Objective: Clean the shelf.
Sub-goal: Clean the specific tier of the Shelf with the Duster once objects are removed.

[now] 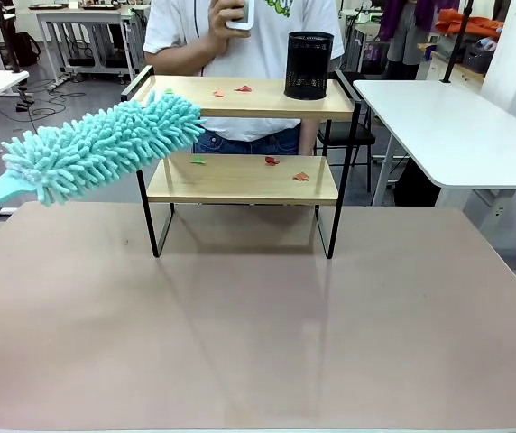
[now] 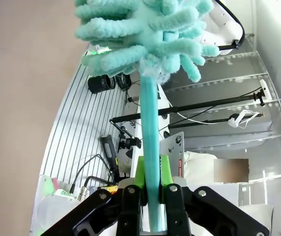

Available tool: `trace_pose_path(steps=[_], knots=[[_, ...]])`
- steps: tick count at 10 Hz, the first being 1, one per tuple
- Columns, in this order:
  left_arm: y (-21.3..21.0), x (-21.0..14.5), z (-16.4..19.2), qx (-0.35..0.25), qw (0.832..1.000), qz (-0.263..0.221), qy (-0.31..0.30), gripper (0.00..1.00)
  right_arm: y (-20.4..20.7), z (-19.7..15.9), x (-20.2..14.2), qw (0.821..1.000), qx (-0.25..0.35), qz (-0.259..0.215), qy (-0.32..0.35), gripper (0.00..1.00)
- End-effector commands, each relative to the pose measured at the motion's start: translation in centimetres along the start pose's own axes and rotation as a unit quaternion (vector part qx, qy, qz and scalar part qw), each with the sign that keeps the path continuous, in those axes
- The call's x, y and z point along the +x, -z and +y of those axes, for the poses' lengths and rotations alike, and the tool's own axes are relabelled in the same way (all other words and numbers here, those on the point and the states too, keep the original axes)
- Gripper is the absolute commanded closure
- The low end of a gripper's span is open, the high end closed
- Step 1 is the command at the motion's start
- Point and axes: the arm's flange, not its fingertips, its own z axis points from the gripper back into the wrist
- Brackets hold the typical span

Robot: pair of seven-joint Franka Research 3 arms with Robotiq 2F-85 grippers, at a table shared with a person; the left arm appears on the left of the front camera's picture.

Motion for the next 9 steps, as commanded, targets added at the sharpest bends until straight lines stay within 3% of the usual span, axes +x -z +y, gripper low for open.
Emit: trace_pose_path(steps=[1, 5, 6, 9], knots=[[-0.1, 0.0, -0.3, 0.000, 1.000, 0.000, -0.001, 1.00, -0.1, 0.1, 0.1, 1.000, 0.008, -0.004, -0.014, 0.00], [-0.1, 0.0, -0.3, 0.000, 1.000, 0.000, -0.001, 1.00, -0.1, 0.1, 0.1, 1.000, 0.008, -0.004, -0.014, 0.00], [0.0, 0.0, 0.1, -0.001, 1.000, -0.001, -0.001, 0.87, -0.1, 0.1, 0.1, 1.000, 0.008, -0.004, -0.014, 0.00], [6.6, 3.2, -1.2, 0.059, 0.987, 0.131, -0.075, 0.87, -0.1, 0.1, 0.1, 1.000, 0.008, -0.004, -0.014, 0.00]])
